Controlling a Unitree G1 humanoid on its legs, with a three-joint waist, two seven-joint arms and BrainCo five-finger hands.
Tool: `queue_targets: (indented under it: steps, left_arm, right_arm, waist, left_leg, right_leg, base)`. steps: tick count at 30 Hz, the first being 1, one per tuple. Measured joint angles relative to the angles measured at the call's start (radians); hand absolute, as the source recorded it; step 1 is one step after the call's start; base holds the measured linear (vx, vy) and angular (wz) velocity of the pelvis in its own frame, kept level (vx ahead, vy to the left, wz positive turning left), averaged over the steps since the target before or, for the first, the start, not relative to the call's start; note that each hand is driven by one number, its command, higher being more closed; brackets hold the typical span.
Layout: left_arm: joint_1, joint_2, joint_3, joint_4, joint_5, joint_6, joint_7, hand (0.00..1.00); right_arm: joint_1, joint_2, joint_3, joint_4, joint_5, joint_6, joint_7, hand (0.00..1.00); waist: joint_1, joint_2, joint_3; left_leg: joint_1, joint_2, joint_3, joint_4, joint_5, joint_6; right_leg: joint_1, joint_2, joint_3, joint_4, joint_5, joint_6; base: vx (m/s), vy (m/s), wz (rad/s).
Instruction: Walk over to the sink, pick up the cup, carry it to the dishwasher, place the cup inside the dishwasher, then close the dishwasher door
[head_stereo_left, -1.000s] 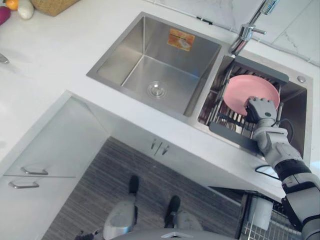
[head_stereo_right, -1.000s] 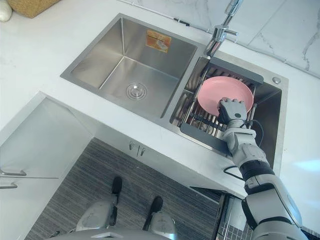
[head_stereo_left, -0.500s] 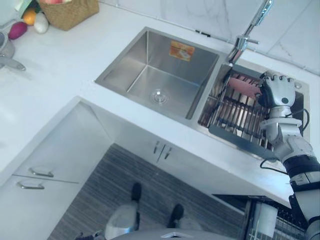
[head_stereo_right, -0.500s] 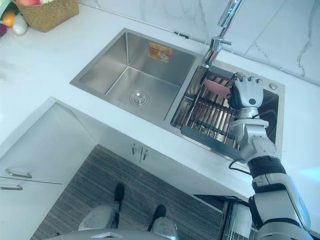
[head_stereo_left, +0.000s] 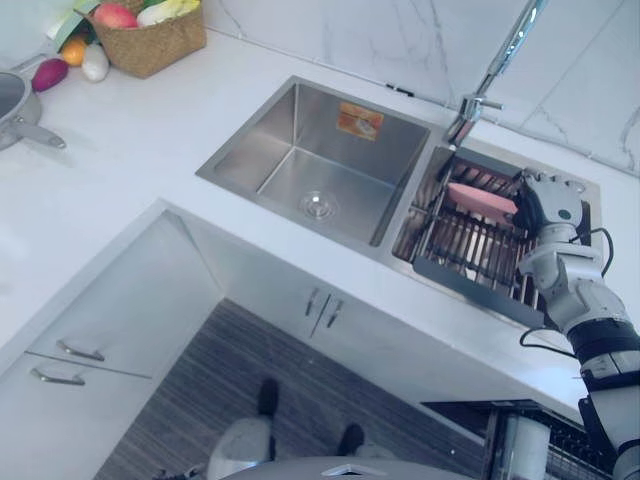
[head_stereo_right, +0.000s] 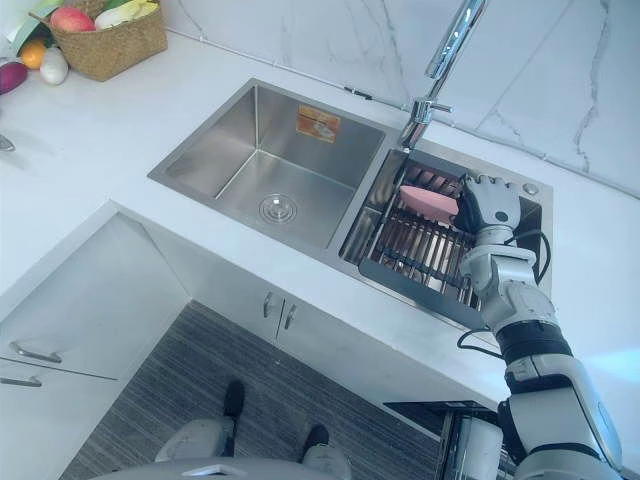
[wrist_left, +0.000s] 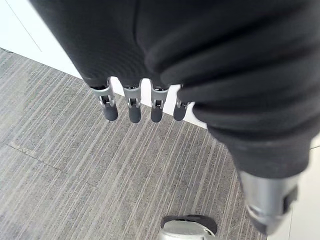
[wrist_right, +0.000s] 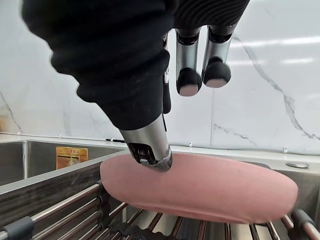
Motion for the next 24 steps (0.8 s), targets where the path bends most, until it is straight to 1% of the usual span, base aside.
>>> queue_targets:
  steps: [1, 3, 7, 11, 17, 21, 24]
  left_arm:
    - [0.000, 0.002, 0.000, 0.000, 0.000, 0.000, 0.000, 0.00]
    - [0.000, 0.013, 0.000, 0.004, 0.000, 0.000, 0.000, 0.00]
    - [0.003, 0.024, 0.000, 0.011, 0.000, 0.001, 0.000, 0.00]
    - [0.001, 0.023, 0.000, 0.008, 0.000, 0.000, -0.001, 0.00]
    - [0.002, 0.023, 0.000, 0.008, 0.000, 0.000, -0.001, 0.00]
    - [0.002, 0.023, 0.001, 0.006, 0.000, 0.000, -0.001, 0.00]
    - [0.002, 0.023, 0.001, 0.001, 0.000, 0.000, -0.001, 0.00]
  right_arm:
    - [0.000, 0.000, 0.001, 0.007, 0.013, 0.004, 0.005, 0.00]
    - [0.000, 0.003, 0.001, 0.047, 0.053, 0.035, 0.010, 0.00]
    - [0.000, 0.025, 0.000, 0.066, 0.054, 0.060, 0.010, 0.00]
    - [0.000, 0.045, -0.001, 0.066, 0.053, 0.080, 0.009, 0.00]
    - [0.000, 0.061, -0.003, 0.065, 0.053, 0.099, 0.009, 0.00]
    - [0.000, 0.061, -0.006, 0.063, 0.053, 0.100, 0.015, 0.00]
    - [0.000, 0.061, -0.007, 0.063, 0.053, 0.101, 0.036, 0.00]
  waist:
    - [0.001, 0.000, 0.000]
    - [0.008, -0.003, -0.004]
    - [0.005, -0.008, -0.015]
    - [0.004, -0.008, -0.016]
    - [0.005, -0.008, -0.016]
    - [0.005, -0.008, -0.016]
    - [0.005, -0.008, -0.016]
  left_leg:
    - [0.000, 0.000, 0.000, 0.000, 0.000, 0.000]
    - [0.000, 0.000, -0.002, 0.000, 0.001, 0.000]
    - [0.000, 0.000, -0.002, 0.000, 0.001, 0.000]
    - [0.000, 0.000, -0.002, 0.000, 0.001, 0.000]
    - [-0.001, 0.000, -0.003, 0.000, 0.001, 0.000]
    - [-0.002, 0.000, -0.003, 0.000, 0.001, 0.000]
    - [-0.002, 0.000, -0.003, 0.000, 0.001, 0.000]
  right_leg:
    - [0.000, 0.000, 0.000, 0.000, 0.000, 0.000]
    - [0.001, 0.000, -0.001, 0.001, 0.000, 0.000]
    - [0.000, 0.000, -0.001, 0.000, 0.000, 0.000]
    - [0.000, 0.000, -0.001, -0.001, 0.000, 0.000]
    - [0.000, 0.000, -0.002, -0.002, 0.000, 0.000]
    - [0.000, 0.000, -0.002, -0.003, 0.000, 0.000]
    - [0.000, 0.000, -0.002, -0.004, 0.000, 0.000]
  base:
    - [0.00, 0.000, 0.00]
    - [0.00, 0.000, 0.00]
    - [0.00, 0.000, 0.00]
    - [0.00, 0.000, 0.00]
    - [0.00, 0.000, 0.00]
    - [0.00, 0.000, 0.00]
    - [0.00, 0.000, 0.00]
